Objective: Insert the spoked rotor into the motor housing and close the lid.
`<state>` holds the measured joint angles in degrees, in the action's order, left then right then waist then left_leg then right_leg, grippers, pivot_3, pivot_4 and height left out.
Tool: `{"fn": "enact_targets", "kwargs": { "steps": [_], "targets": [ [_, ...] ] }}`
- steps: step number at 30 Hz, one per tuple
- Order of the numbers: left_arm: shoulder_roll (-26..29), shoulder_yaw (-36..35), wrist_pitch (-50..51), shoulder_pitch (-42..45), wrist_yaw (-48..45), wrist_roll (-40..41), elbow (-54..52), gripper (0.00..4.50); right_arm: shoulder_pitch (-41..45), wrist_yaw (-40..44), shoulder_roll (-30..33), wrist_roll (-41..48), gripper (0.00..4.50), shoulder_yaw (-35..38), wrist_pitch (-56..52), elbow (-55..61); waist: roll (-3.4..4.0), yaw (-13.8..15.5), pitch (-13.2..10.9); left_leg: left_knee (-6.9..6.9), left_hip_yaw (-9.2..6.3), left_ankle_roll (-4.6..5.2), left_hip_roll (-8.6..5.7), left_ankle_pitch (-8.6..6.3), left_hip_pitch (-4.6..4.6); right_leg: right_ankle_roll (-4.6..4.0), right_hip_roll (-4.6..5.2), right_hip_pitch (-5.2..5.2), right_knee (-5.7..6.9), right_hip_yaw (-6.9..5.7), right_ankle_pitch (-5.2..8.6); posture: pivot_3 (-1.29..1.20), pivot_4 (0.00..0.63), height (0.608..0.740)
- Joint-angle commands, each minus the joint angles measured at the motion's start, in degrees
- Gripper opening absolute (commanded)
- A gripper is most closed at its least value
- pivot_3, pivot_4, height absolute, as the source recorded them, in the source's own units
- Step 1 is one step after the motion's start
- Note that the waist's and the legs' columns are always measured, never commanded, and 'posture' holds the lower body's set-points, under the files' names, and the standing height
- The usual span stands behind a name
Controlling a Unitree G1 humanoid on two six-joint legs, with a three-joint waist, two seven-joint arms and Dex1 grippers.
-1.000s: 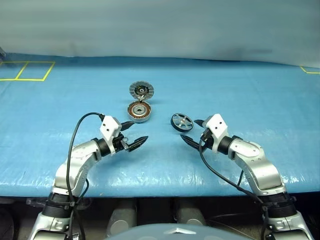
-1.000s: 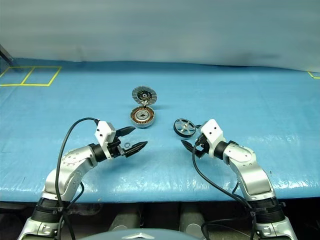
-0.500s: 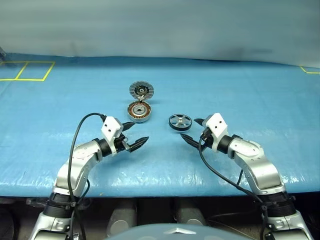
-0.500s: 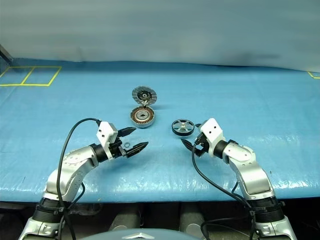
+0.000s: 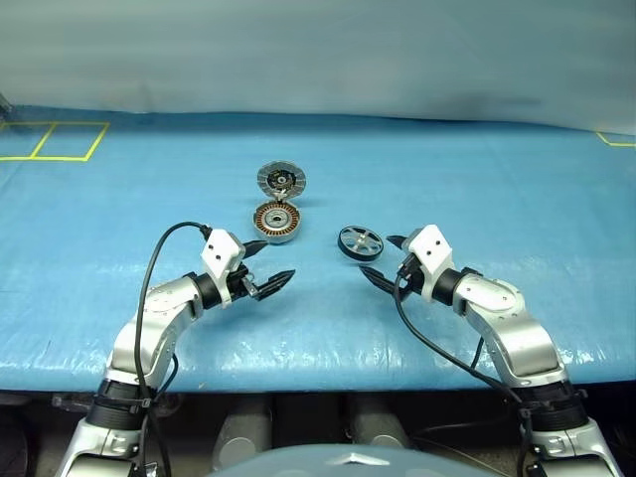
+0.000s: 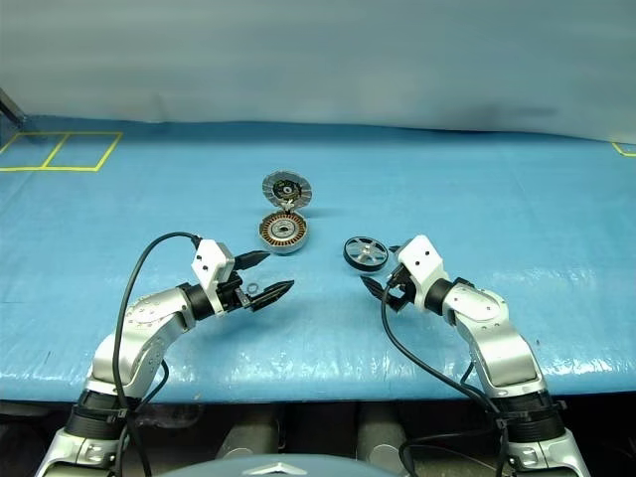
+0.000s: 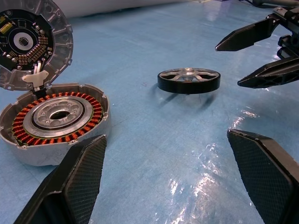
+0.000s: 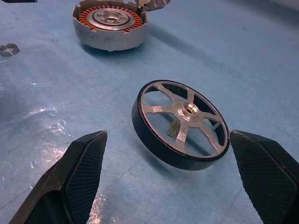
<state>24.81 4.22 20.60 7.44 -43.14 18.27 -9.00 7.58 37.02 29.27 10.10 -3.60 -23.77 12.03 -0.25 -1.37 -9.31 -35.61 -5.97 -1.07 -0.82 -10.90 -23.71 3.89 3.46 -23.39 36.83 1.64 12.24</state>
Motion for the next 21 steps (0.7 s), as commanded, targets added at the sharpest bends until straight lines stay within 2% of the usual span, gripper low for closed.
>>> {"fn": "enact_targets", "kwargs": {
  "steps": [1,4,7,13,16,21],
  "targets": [
    [1.1,0.0,-1.2,2.1,-0.5,-1.1,0.2,4.5,0.3,-0.1,-0.2,0.1,4.47,0.2,1.4,1.6,0.0,0.0,0.0,0.0,0.0,0.0,0.0,0.0,0.0,0.0,0.0,0.0,0.0,0.0,0.0,0.0,0.15,0.74],
    [2.8,1.0,-1.3,5.7,-1.9,-2.8,2.0,4.5,0.5,-0.2,-0.6,-0.2,4.47,-0.1,1.5,1.4,0.0,0.1,0.0,-0.02,0.0,0.0,0.0,0.0,0.0,0.0,-0.01,0.0,0.03,0.0,0.0,0.0,0.15,0.74],
    [7.1,5.4,-1.4,12.5,-5.2,-8.2,5.5,4.5,0.6,-0.1,-0.9,-0.4,4.47,-0.5,1.8,1.3,-0.03,0.1,0.0,-0.05,0.0,0.0,-0.01,0.0,0.0,0.01,-0.02,0.02,0.03,0.0,0.0,0.0,0.15,0.74],
    [13.6,18.0,-6.1,33.4,-14.5,-23.3,18.5,4.5,1.0,0.2,-1.2,-0.7,4.47,-1.4,2.4,0.8,-0.13,0.0,-0.1,-0.05,0.0,0.01,-0.03,0.0,-0.05,0.05,-0.03,0.0,-0.02,0.0,-0.03,0.0,0.15,0.74],
    [14.1,24.2,-10.0,45.0,-19.6,-31.0,27.2,4.5,1.6,0.7,-1.0,-0.5,4.47,-1.5,2.4,0.5,-0.18,-0.1,-0.1,-0.03,-0.01,0.01,-0.05,0.0,-0.1,0.14,-0.04,-0.03,-0.03,-0.01,-0.07,0.0,0.15,0.74],
    [9.8,33.2,-18.2,60.4,-28.5,-39.8,40.9,4.5,2.2,1.7,0.0,-0.3,4.47,-1.6,2.0,0.8,-0.36,-0.2,-0.3,0.0,-0.01,0.03,-0.05,0.0,-0.21,0.21,-0.05,-0.14,-0.06,-0.01,-0.09,0.0,0.15,0.74]
  ]
}}
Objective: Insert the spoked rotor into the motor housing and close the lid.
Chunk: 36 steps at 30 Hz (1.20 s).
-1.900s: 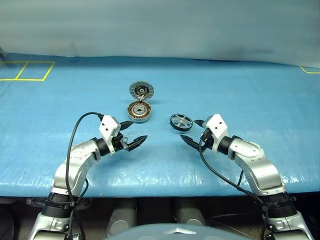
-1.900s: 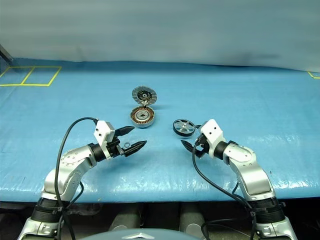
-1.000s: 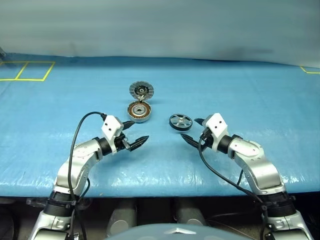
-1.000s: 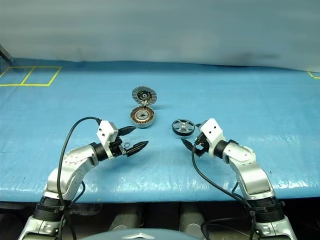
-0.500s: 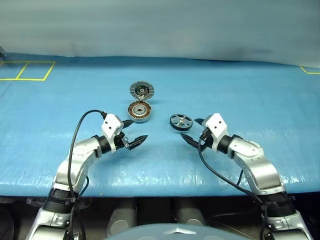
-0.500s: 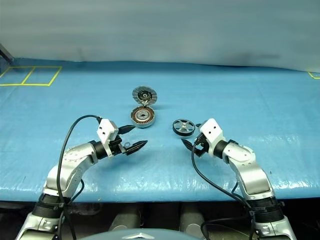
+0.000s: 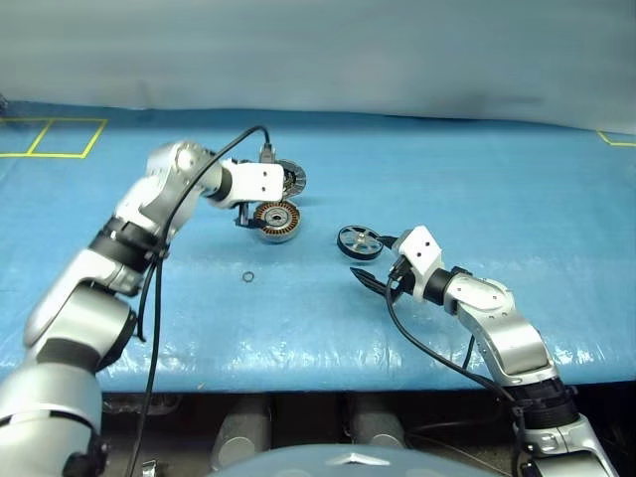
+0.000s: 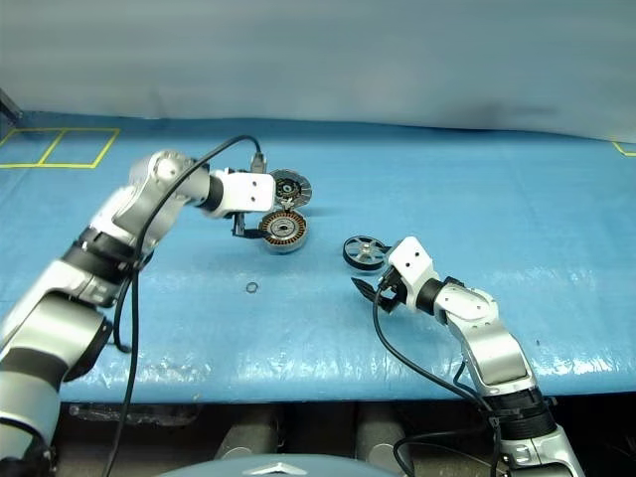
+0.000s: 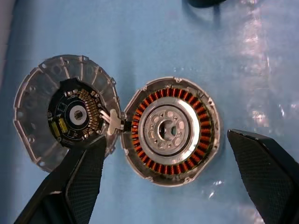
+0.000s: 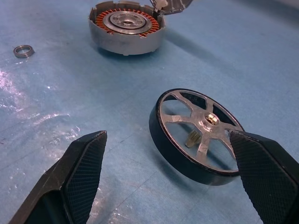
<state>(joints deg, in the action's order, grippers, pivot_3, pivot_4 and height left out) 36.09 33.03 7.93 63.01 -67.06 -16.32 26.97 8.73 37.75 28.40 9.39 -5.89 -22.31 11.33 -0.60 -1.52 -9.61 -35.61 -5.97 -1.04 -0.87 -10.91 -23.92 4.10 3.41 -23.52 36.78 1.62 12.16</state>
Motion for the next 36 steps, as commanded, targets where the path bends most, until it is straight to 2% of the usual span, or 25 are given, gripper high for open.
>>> {"fn": "enact_targets", "kwargs": {
  "steps": [1,7,12,16,23,36],
  "targets": [
    [-1.8,6.6,-8.1,7.2,-5.7,-8.1,7.5,4.5,1.0,1.2,1.4,0.4,4.47,0.8,0.1,2.0,-0.01,-0.1,0.0,-0.01,0.0,0.03,-0.01,-0.02,-0.02,0.05,0.01,0.01,-0.01,0.01,0.02,0.0,0.15,0.74],
    [-5.2,13.7,-17.2,17.0,-4.1,-20.1,20.5,4.5,0.3,2.1,4.9,0.4,4.47,2.0,-1.7,4.3,-0.22,-0.6,-0.3,0.03,-0.03,0.08,-0.01,-0.06,-0.09,0.21,-0.01,-0.13,0.09,0.01,0.01,0.0,0.15,0.74],
    [-7.2,16.1,-22.4,18.1,-3.6,-25.1,26.2,4.5,0.0,1.6,5.5,0.6,4.47,2.3,-2.6,5.8,-0.24,-0.6,-0.4,0.0,-0.04,0.11,-0.02,-0.08,-0.14,0.3,0.01,-0.13,0.07,0.01,0.03,0.0,0.15,0.74],
    [-8.9,15.2,-23.9,16.9,-4.0,-25.4,27.2,4.5,-0.5,1.2,5.4,0.5,4.47,2.1,-3.3,6.9,-0.27,-0.5,-0.4,-0.07,-0.12,0.11,-0.05,-0.08,-0.23,0.35,0.01,-0.15,0.08,0.01,0.01,0.0,0.15,0.74],
    [-8.6,12.5,-25.8,14.7,-9.0,-23.1,22.5,4.5,-1.5,0.6,6.1,0.4,4.47,2.8,-4.0,7.9,-0.26,-0.5,-0.4,-0.36,-0.25,0.12,-0.12,-0.08,-0.51,0.53,0.01,-0.23,0.11,0.0,-0.07,0.0,0.15,0.74],
    [-10.9,13.2,-26.9,10.0,-7.9,-25.0,23.2,4.5,-1.2,0.0,5.5,0.6,4.47,2.5,-3.9,8.5,-0.26,-0.6,-0.4,-0.46,-0.29,0.13,-0.15,-0.07,-0.5,0.57,0.01,-0.2,0.17,0.0,-0.11,0.0,0.15,0.74]
  ]
}}
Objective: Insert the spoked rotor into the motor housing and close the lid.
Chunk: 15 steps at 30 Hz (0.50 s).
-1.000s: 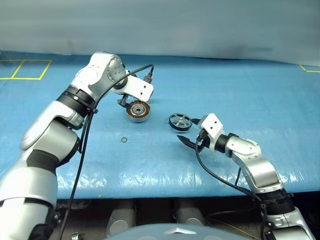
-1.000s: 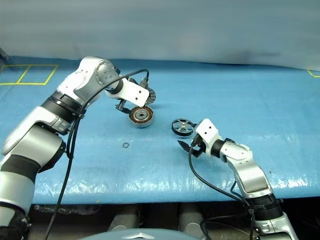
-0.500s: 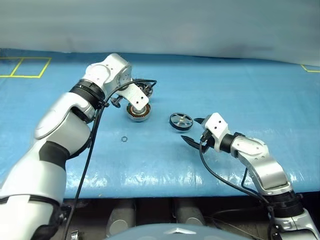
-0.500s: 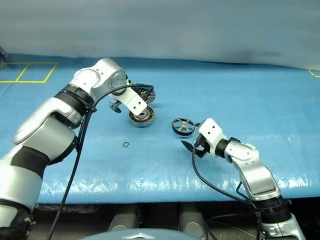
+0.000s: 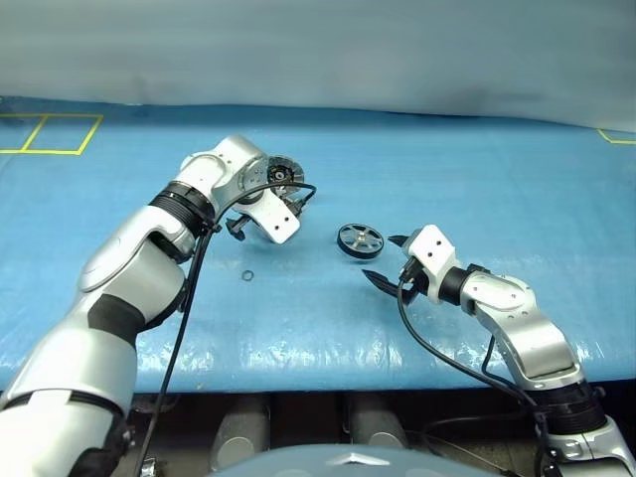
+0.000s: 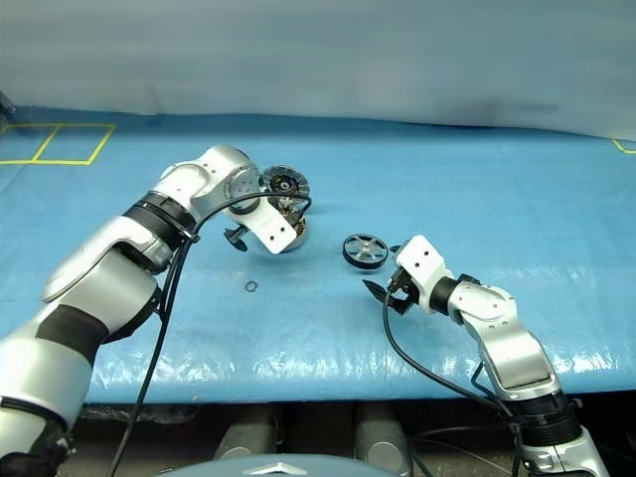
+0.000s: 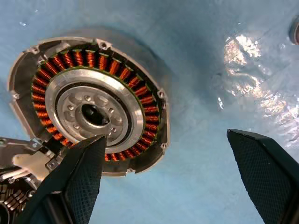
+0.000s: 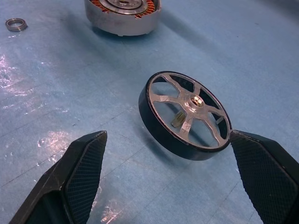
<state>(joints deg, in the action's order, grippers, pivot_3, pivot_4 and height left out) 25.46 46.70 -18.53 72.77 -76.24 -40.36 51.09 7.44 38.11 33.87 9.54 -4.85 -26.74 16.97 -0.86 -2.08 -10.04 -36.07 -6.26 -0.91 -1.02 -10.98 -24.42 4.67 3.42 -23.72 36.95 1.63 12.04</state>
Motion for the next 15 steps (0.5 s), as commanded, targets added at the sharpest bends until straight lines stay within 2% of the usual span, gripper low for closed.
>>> {"fn": "enact_targets", "kwargs": {
  "steps": [1,14,15],
  "targets": [
    [-0.5,-0.5,-0.3,0.2,1.9,-1.3,-0.6,4.5,-0.1,-0.4,0.0,0.4,4.47,1.3,0.5,3.0,0.0,0.0,0.0,0.0,0.0,0.0,0.0,0.0,0.0,0.0,0.0,0.0,0.0,0.0,0.0,0.0,0.15,0.74],
    [-2.7,-0.6,-1.0,-1.2,3.1,-1.9,2.9,4.5,-1.0,-1.5,-0.5,0.5,4.47,1.4,0.4,3.8,0.0,0.0,0.0,-0.1,-0.02,0.0,-0.02,0.0,0.01,0.03,0.0,0.04,0.05,0.0,-0.02,0.0,0.15,0.74],
    [-2.8,-0.5,-1.1,-1.4,3.4,-2.0,3.2,4.32,-1.0,-1.6,-0.5,0.4,4.49,1.4,0.4,3.9,0.0,0.0,0.0,-0.1,-0.02,0.0,-0.02,0.0,0.02,0.03,0.0,0.04,0.06,0.0,-0.02,0.0,0.15,0.74]
  ]
}}
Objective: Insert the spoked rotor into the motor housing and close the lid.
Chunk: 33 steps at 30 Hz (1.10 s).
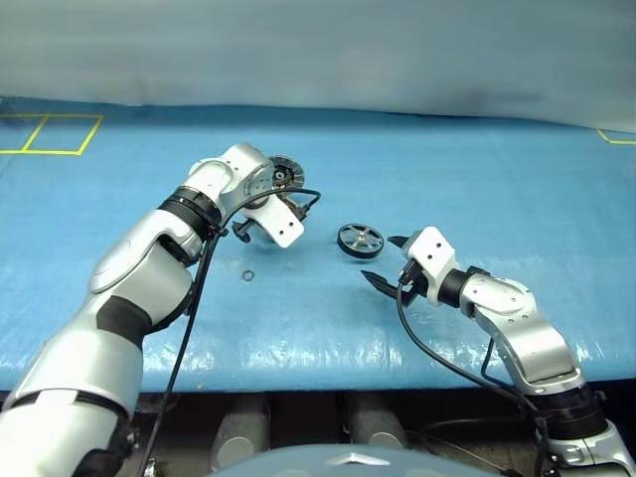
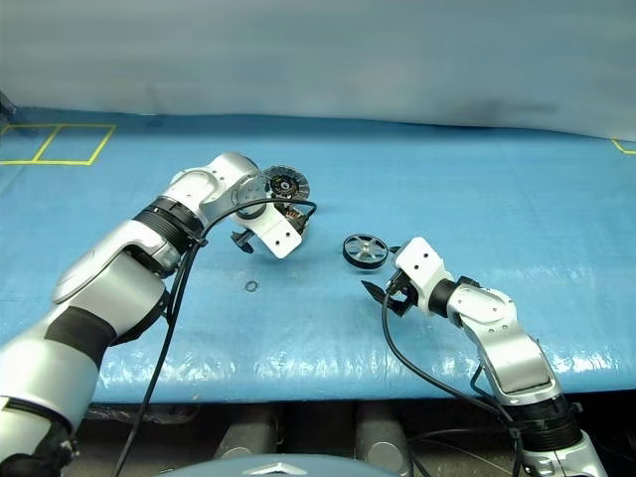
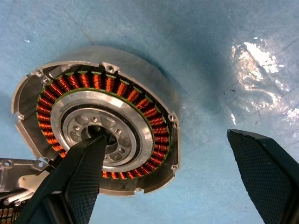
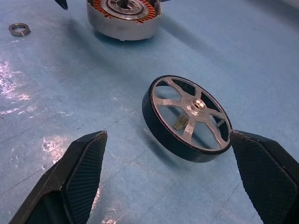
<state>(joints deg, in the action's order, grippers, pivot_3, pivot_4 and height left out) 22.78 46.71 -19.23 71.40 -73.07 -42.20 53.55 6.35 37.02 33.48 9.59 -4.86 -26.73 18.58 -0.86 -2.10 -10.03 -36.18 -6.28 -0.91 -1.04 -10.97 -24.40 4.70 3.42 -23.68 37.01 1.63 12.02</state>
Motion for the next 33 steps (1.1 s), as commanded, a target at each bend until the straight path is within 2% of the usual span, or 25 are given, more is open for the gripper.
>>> {"fn": "enact_targets", "kwargs": {
  "steps": [1,2,6,8,12,18,24,27,33],
  "targets": [
    [-0.4,-0.5,-0.3,-0.1,0.5,-0.2,1.2,4.12,0.1,-0.6,-0.1,0.3,4.5,1.4,0.4,2.3,0.01,0.0,0.0,-0.01,0.0,0.0,0.0,0.0,0.0,0.0,0.0,0.0,0.01,0.0,0.0,0.0,0.15,0.74],
    [-0.5,-0.5,-0.3,-0.2,0.9,-0.4,1.7,3.94,0.1,-0.7,-0.2,0.3,4.5,1.5,0.5,2.3,0.01,0.0,0.0,-0.01,0.0,0.0,-0.01,0.0,0.02,0.0,0.0,0.02,0.01,0.0,0.0,0.0,0.15,0.74],
    [-0.8,0.2,-0.5,-0.2,4.5,-2.0,4.4,2.64,0.1,-1.3,-0.4,0.3,4.5,1.5,0.6,2.5,0.03,-0.1,0.0,-0.01,0.0,0.0,-0.01,0.0,0.12,0.0,0.01,0.12,0.0,0.0,0.0,0.0,0.15,0.74],
    [-0.7,0.2,-1.0,-0.1,5.1,-2.2,5.7,2.64,0.1,-1.4,-0.5,0.3,4.5,1.4,0.6,2.6,0.05,-0.1,0.0,0.0,0.0,0.0,-0.01,0.0,0.24,0.0,0.01,0.21,0.03,0.0,0.0,0.0,0.15,0.74],
    [-0.4,-0.1,-1.8,-0.1,7.6,-2.8,7.1,2.0,0.0,-2.0,-0.8,0.4,4.5,1.9,0.8,2.7,0.05,-0.2,0.0,0.0,0.06,0.0,0.0,0.0,0.47,-0.01,0.01,0.37,0.14,0.05,0.01,0.0,0.15,0.74],
    [-0.4,-3.5,-3.4,0.9,9.3,0.2,5.0,2.0,-0.9,-1.6,0.3,1.2,4.5,3.9,0.6,3.4,0.04,0.0,0.0,-0.01,0.07,0.09,0.0,0.07,0.6,-0.03,0.01,0.45,0.3,0.09,0.0,0.0,0.15,0.74],
    [1.7,-6.5,-3.2,-1.2,-0.5,5.9,-6.9,2.0,-3.4,-2.2,1.0,1.2,4.5,6.0,0.4,3.9,0.04,0.0,0.0,-0.01,0.05,0.08,-0.08,0.08,0.31,-0.03,0.07,0.19,0.27,0.1,-0.01,0.0,0.15,0.74],
    [3.0,-7.9,0.2,-4.7,-9.0,11.0,-17.1,2.0,-4.4,-2.3,0.9,0.8,4.5,5.9,0.5,4.0,0.04,0.0,0.0,0.03,0.03,0.09,-0.13,0.08,0.2,-0.13,0.11,0.11,0.21,0.11,-0.06,0.0,0.15,0.74],
    [6.0,-8.5,6.7,-8.9,-18.8,15.8,-32.4,2.0,-5.7,-3.6,-1.2,0.5,4.5,4.6,1.4,3.8,0.04,-0.3,0.0,0.02,0.04,0.09,-0.1,0.08,0.23,-0.05,0.08,0.1,0.23,0.12,-0.01,0.0,0.15,0.74]
  ]
}}
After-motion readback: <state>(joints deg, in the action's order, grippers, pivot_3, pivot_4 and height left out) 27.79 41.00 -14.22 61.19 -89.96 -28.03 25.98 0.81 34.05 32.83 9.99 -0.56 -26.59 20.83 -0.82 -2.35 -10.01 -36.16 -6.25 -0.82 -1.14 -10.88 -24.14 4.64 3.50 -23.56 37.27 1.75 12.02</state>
